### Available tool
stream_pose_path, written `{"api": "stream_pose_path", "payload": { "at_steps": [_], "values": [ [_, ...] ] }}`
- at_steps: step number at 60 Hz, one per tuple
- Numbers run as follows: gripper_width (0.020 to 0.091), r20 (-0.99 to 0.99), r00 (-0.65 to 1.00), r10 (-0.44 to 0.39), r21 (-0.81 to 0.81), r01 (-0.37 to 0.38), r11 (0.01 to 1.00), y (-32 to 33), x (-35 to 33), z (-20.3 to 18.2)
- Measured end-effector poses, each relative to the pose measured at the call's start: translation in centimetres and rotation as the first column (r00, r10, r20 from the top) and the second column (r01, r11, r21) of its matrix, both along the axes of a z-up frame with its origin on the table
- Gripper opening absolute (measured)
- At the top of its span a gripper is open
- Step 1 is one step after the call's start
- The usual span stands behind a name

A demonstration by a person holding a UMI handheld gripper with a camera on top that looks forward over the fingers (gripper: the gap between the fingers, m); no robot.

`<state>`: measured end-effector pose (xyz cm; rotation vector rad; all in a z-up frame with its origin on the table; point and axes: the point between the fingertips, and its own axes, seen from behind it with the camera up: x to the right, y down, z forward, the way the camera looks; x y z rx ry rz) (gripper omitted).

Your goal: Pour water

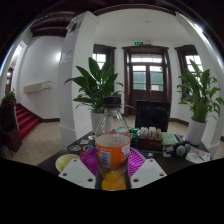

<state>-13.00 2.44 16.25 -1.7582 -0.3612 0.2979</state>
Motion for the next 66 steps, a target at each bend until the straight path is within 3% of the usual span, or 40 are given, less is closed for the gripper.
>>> {"api": "stream_pose_path", "payload": {
  "at_steps": [11, 12, 13, 20, 25, 35, 39, 42, 45, 66],
  "values": [
    [0.0344, 0.025, 0.999, -0.028, 0.025, 0.027, 0.999, 0.6, 0.1, -3.8],
    [0.0379, 0.026, 0.999, -0.026, 0.025, 0.025, 0.999, 0.5, 0.2, -4.2],
    [0.0348, 0.012, 1.0, -0.024, 0.055, 0.023, 0.998, 0.6, 0.1, -3.6],
    [0.0344, -0.01, 0.999, -0.041, 0.079, 0.042, 0.996, 0.2, 0.6, -3.7],
    [0.0376, -0.026, 0.998, -0.05, 0.084, 0.052, 0.995, 0.1, 0.8, -3.5],
    [0.0533, -0.035, 0.997, -0.062, 0.06, 0.064, 0.996, -0.2, 1.1, -4.1],
    [0.0737, -0.029, 0.996, -0.079, 0.012, 0.08, 0.997, -0.7, 1.3, -5.1],
    [0.0826, -0.034, 0.995, -0.094, -0.006, 0.094, 0.996, -1.5, 1.7, -5.4],
    [0.0867, -0.038, 0.992, -0.12, -0.024, 0.119, 0.993, -2.7, 2.3, -5.7],
    [0.0855, -0.006, 0.932, -0.363, -0.075, 0.362, 0.929, -12.5, 8.3, -5.0]
  ]
}}
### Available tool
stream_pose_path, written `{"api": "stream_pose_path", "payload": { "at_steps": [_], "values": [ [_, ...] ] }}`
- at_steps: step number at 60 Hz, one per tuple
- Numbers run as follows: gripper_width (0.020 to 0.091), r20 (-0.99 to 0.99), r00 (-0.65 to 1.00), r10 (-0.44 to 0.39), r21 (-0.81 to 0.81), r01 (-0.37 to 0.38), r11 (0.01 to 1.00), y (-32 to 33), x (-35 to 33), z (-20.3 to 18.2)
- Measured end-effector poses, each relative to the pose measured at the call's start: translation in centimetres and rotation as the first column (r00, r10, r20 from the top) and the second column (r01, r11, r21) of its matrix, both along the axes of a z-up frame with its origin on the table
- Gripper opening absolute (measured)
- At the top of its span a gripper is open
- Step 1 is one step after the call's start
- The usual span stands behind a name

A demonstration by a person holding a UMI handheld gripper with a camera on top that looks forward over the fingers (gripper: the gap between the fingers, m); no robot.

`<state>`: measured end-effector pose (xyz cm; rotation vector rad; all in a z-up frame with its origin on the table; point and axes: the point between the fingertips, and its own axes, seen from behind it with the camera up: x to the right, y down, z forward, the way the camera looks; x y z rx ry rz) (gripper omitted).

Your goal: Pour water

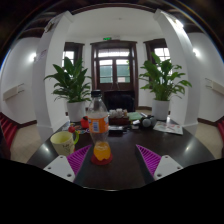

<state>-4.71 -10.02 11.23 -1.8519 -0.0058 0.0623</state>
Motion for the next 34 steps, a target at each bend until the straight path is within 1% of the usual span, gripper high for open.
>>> {"api": "stream_pose_path", "payload": {
  "at_steps": [8, 12, 17, 21, 27, 34],
  "values": [
    [0.086, 0.006, 0.999, -0.053, 0.024, 0.053, 0.998, -2.0, 1.6, 2.2],
    [0.0856, 0.002, 0.996, -0.09, 0.046, 0.089, 0.995, -2.7, 2.0, 3.9],
    [0.0861, 0.008, 0.995, -0.101, 0.077, 0.1, 0.992, -3.4, 3.1, 5.2],
    [0.0851, 0.009, 0.994, -0.104, 0.084, 0.103, 0.991, -3.7, 2.8, 6.2],
    [0.0854, 0.014, 0.995, -0.096, 0.087, 0.095, 0.992, -4.3, 2.8, 7.0],
    [0.0858, 0.01, 0.995, -0.104, 0.111, 0.102, 0.989, -4.7, 2.9, 8.1]
  ]
}}
